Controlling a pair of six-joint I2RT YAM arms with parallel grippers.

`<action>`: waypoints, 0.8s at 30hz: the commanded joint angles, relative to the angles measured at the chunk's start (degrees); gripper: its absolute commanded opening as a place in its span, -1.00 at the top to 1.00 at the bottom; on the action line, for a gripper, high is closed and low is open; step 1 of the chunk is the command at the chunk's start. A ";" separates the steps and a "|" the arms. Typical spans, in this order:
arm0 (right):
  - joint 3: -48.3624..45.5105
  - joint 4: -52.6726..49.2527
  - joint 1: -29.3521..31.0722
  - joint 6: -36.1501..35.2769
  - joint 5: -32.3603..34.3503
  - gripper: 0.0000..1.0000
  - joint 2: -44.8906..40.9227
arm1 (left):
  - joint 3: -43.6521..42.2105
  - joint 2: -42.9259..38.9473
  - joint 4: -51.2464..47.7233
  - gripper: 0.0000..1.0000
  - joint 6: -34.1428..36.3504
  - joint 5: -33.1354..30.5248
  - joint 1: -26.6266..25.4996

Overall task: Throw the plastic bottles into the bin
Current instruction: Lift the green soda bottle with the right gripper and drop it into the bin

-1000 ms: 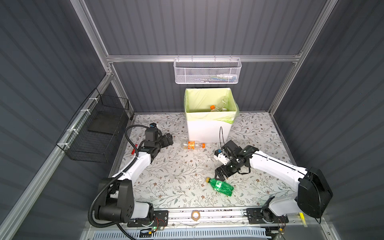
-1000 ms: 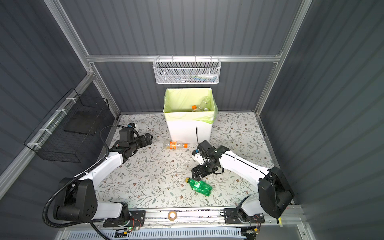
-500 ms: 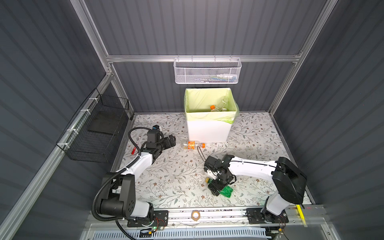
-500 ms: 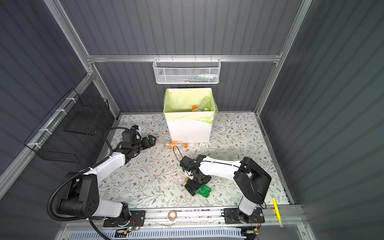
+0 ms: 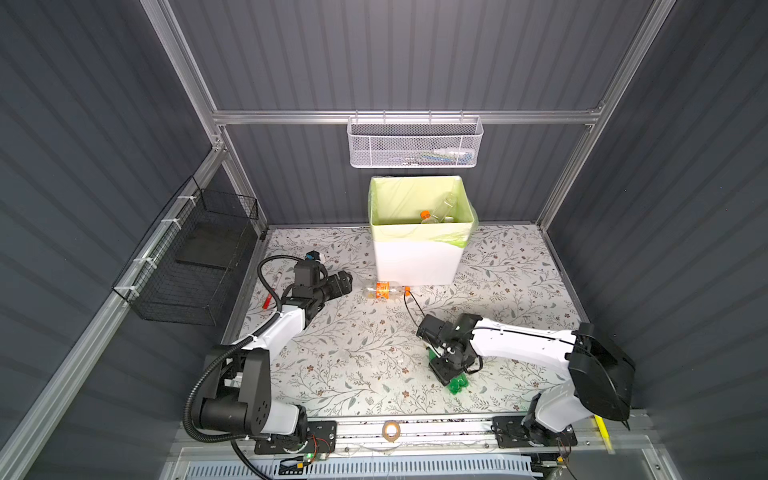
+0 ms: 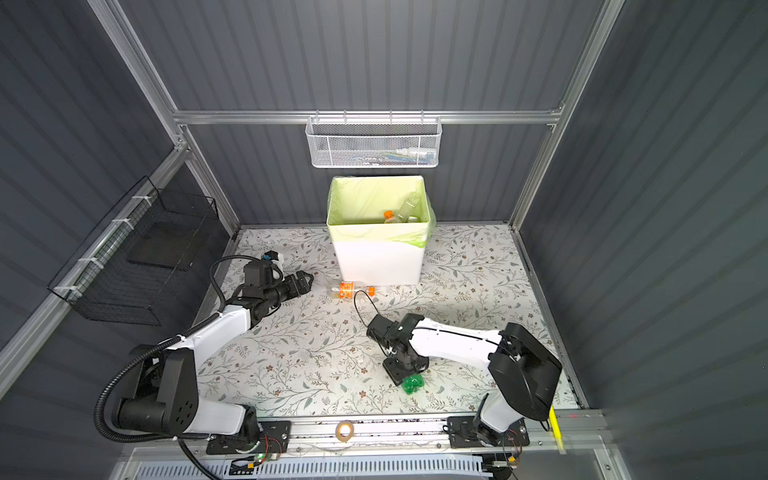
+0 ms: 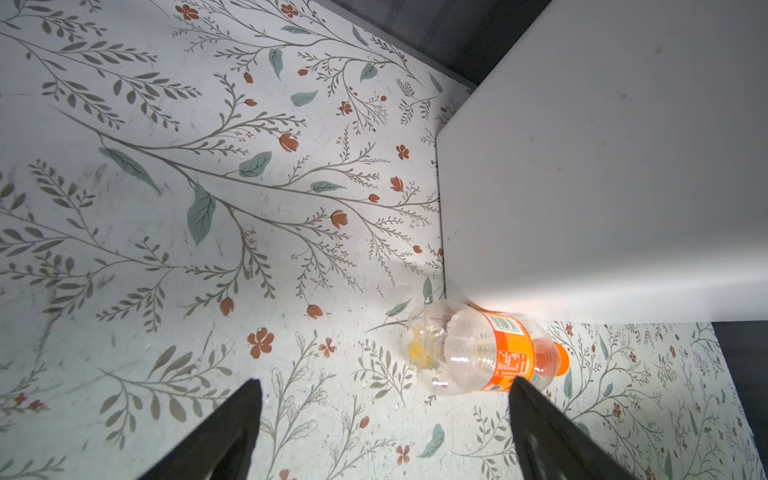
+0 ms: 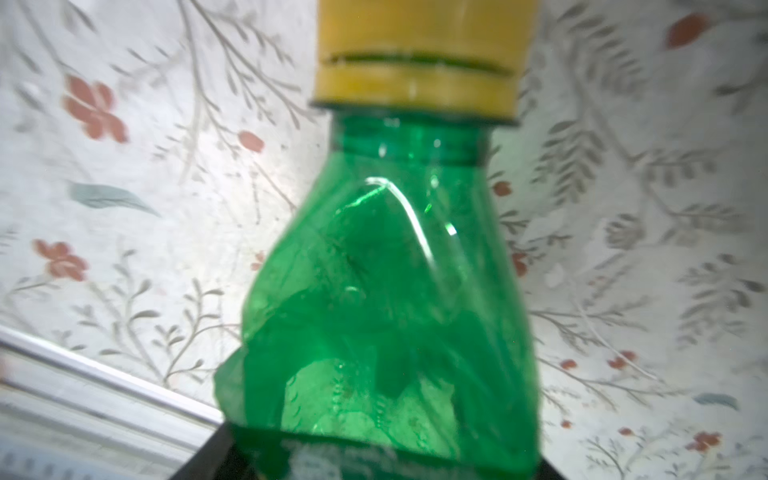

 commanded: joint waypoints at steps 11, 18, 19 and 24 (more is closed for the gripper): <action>55.75 7.98 -24.88 1.65 8.39 -0.98 -3.38 | 0.09 -10.46 -7.66 -0.90 -0.11 -1.50 -2.84; 19.54 18.85 -29.64 8.08 3.34 -0.98 -12.75 | -2.70 -11.43 -6.89 -0.91 0.82 -0.31 -3.31; 15.61 19.90 -30.78 9.82 2.44 -0.98 -13.53 | -2.26 -10.58 -7.05 -0.90 1.55 0.45 -3.71; -0.06 24.30 -34.44 12.78 -0.63 -0.98 -16.08 | 4.75 -4.60 -13.98 -0.91 16.64 -2.92 -13.63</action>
